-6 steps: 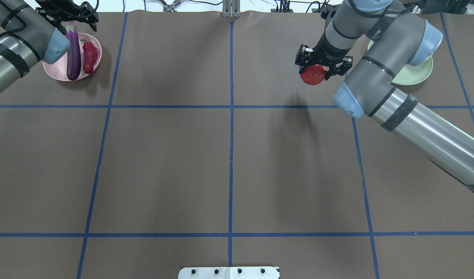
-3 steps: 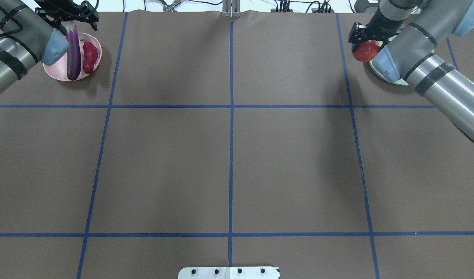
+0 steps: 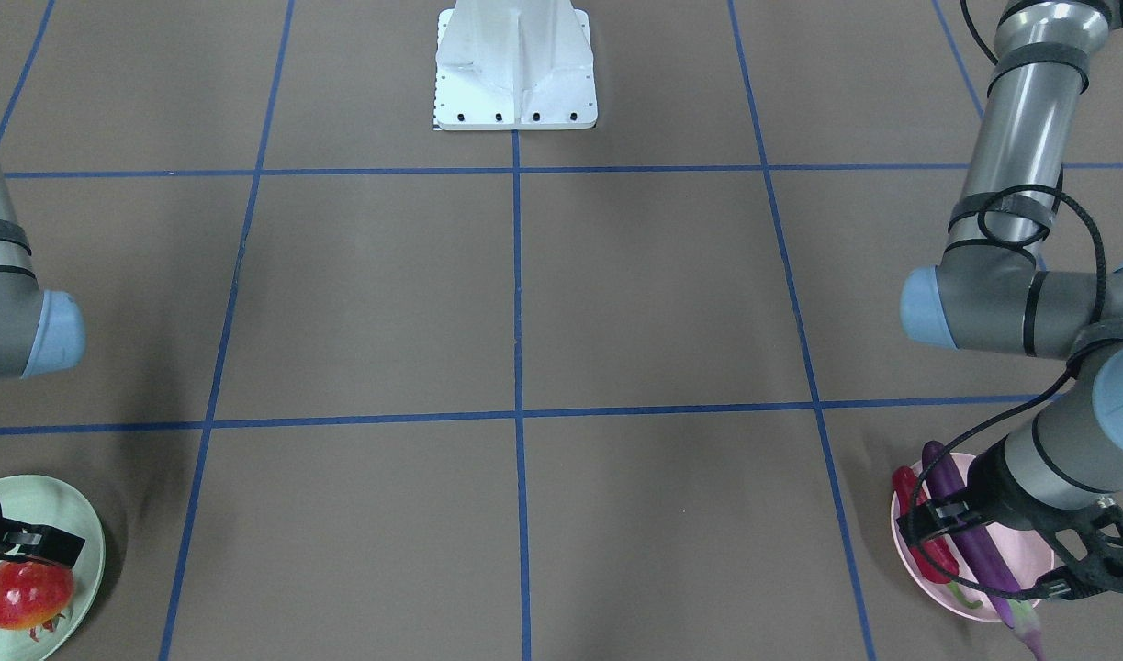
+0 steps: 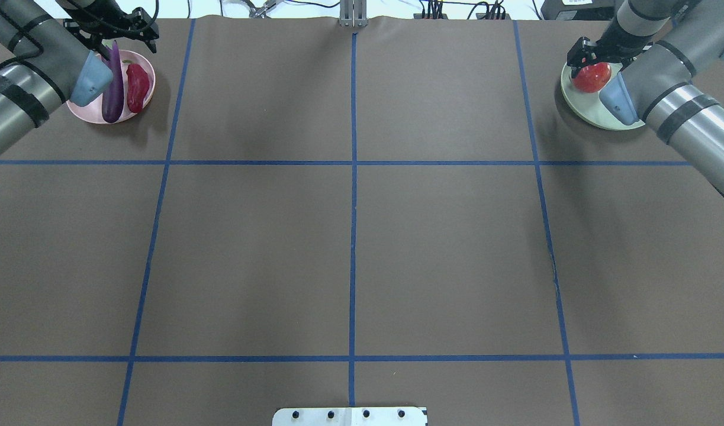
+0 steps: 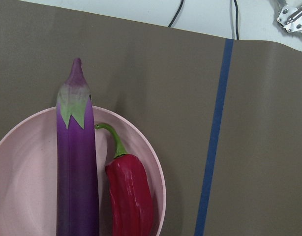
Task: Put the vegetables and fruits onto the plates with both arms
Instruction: 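Carry the red apple to the green plate with the right gripper, then open the right gripper on the green plate and withdraw both arms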
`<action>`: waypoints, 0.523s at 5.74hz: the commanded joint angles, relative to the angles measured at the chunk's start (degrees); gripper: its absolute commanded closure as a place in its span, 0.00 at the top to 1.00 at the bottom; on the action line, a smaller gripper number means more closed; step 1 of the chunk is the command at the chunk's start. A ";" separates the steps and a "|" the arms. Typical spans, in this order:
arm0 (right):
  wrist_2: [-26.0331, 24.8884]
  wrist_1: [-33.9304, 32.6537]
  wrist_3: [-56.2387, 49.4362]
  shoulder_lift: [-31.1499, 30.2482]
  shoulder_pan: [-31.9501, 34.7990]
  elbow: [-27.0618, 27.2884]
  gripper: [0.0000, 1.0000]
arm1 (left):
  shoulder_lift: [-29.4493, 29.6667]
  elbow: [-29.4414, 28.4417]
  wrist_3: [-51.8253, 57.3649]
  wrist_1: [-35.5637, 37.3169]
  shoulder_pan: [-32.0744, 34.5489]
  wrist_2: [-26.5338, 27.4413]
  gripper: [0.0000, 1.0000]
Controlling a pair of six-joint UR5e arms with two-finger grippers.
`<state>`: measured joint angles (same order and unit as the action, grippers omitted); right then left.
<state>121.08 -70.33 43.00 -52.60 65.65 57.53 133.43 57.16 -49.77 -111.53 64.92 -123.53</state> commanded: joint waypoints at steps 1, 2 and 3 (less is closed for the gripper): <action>2.22 -0.50 0.06 -7.45 -0.09 13.54 1.00 | -4.81 6.07 2.72 0.17 0.03 -1.62 1.00; 6.32 -1.12 -0.54 -14.13 1.22 22.71 1.00 | -10.77 13.51 6.49 0.35 0.21 -2.15 1.00; 6.80 -1.48 -0.81 -20.11 2.02 30.55 1.00 | -18.22 23.25 6.87 0.35 0.47 -2.24 1.00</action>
<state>126.55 -71.37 42.49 -66.88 66.85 80.13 121.59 72.18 -44.08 -111.22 65.17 -125.51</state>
